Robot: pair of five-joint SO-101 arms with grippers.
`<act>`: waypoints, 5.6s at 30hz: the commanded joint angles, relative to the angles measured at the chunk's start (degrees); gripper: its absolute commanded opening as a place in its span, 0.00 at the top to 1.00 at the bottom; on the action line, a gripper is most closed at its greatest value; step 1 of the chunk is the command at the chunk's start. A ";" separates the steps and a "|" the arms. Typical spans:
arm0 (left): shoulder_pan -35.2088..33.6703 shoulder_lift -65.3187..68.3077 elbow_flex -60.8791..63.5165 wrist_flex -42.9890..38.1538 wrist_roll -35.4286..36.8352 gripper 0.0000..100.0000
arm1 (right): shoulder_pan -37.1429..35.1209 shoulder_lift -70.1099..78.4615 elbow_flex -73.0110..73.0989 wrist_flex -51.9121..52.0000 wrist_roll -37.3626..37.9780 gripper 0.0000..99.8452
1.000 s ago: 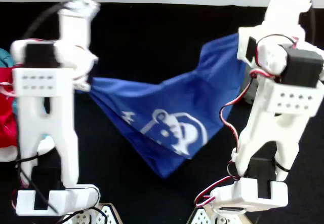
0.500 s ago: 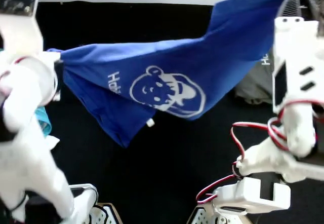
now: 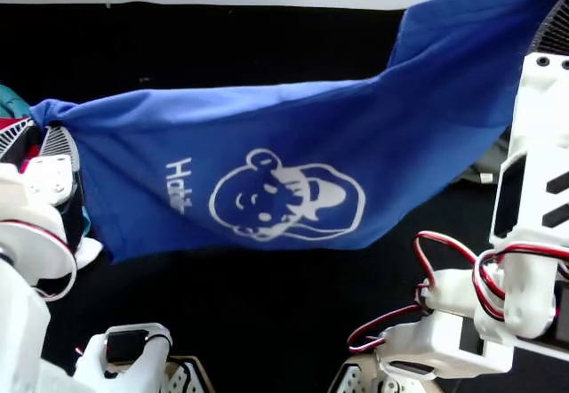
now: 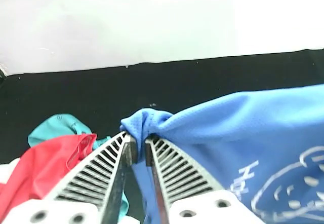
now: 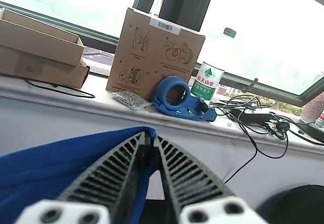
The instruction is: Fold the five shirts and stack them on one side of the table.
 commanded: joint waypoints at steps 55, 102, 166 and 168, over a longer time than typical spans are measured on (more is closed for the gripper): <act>-0.40 -16.84 2.95 -1.41 -0.44 0.99 | 1.01 -18.33 -1.98 -16.48 1.05 0.99; -0.48 56.22 -5.67 -8.62 -0.53 0.99 | -5.93 -5.41 84.88 -40.22 0.88 0.99; -2.33 68.79 -4.44 -13.98 3.69 0.99 | -6.02 54.55 18.24 -8.48 -2.46 0.99; -1.89 68.35 -4.62 -11.43 1.14 0.99 | -5.85 54.64 13.32 -4.44 -2.37 0.99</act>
